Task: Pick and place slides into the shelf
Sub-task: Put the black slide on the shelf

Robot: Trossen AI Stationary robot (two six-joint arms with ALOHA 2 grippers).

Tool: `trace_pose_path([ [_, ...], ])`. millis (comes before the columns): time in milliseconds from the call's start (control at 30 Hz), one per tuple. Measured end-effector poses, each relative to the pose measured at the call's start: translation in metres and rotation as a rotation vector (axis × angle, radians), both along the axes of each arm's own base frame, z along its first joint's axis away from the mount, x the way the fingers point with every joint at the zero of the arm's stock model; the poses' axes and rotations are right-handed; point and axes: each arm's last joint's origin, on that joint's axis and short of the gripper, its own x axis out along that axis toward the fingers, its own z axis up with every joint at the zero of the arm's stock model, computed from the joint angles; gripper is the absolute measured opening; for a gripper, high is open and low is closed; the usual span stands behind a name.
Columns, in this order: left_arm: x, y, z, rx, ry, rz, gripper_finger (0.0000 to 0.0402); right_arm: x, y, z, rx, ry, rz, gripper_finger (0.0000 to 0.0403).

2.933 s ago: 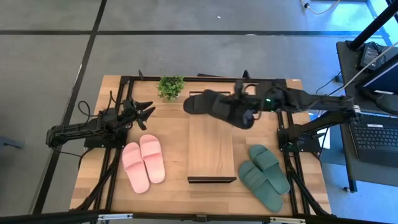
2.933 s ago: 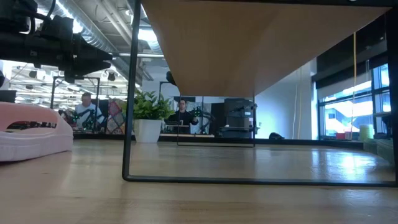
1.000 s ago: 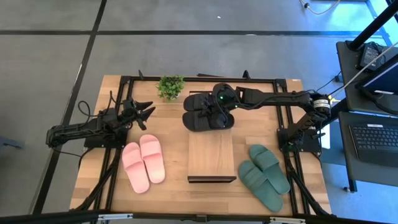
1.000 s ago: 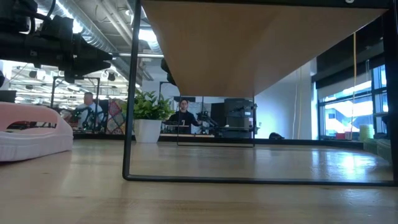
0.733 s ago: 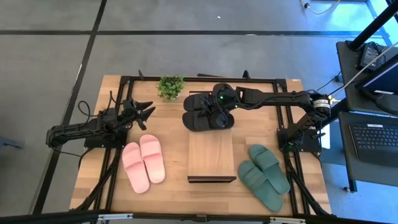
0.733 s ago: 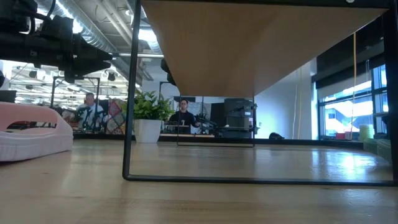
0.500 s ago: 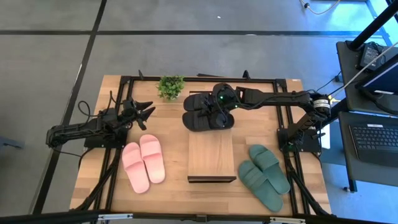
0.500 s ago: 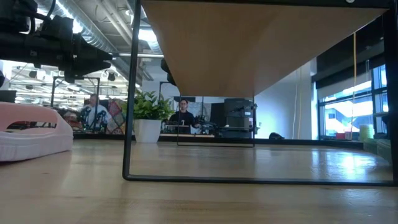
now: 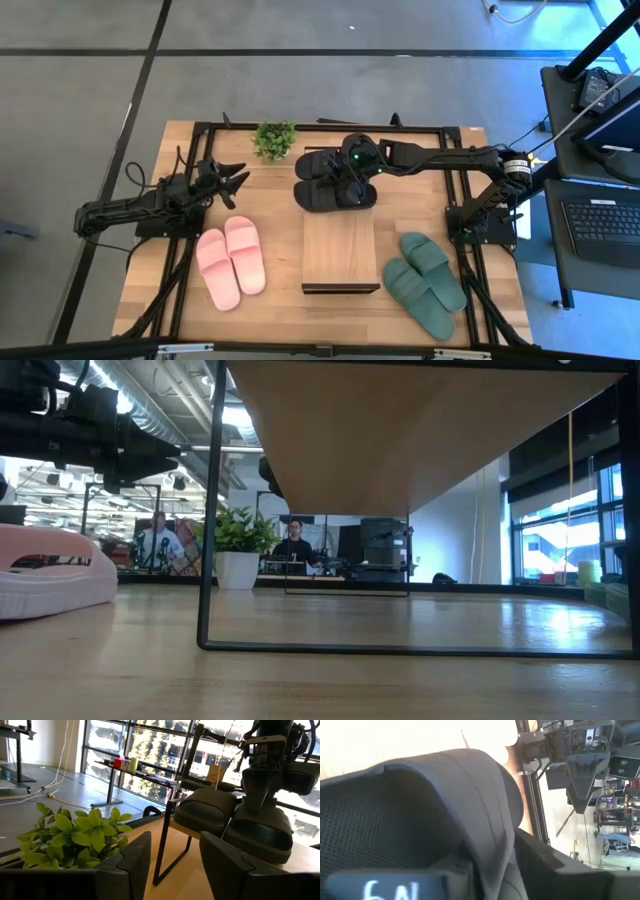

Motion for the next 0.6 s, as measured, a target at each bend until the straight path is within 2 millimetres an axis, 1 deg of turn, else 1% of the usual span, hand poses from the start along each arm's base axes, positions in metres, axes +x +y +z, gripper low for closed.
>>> trace_pose_path([
  [100, 0.0, 0.0, 0.0, 0.0, 0.0, 0.0, 0.0162, 0.0, -0.001, 0.0, -0.02, 0.004, -0.025, 0.0149],
  [200, 0.0, 0.0, 0.0, 0.0, 0.0, 0.0, 0.0162, -0.001, -0.002, 0.001, -0.049, 0.006, -0.067, 0.0162],
  [467, 0.0, 0.0, 0.0, 0.0, 0.0, 0.0, 0.0162, -0.008, 0.0, 0.014, -0.037, -0.025, -0.082, 0.0167],
  [600, 0.0, 0.0, 0.0, 0.0, 0.0, 0.0, 0.0162, -0.009, 0.0, 0.016, 0.01, -0.025, -0.115, 0.0168],
])
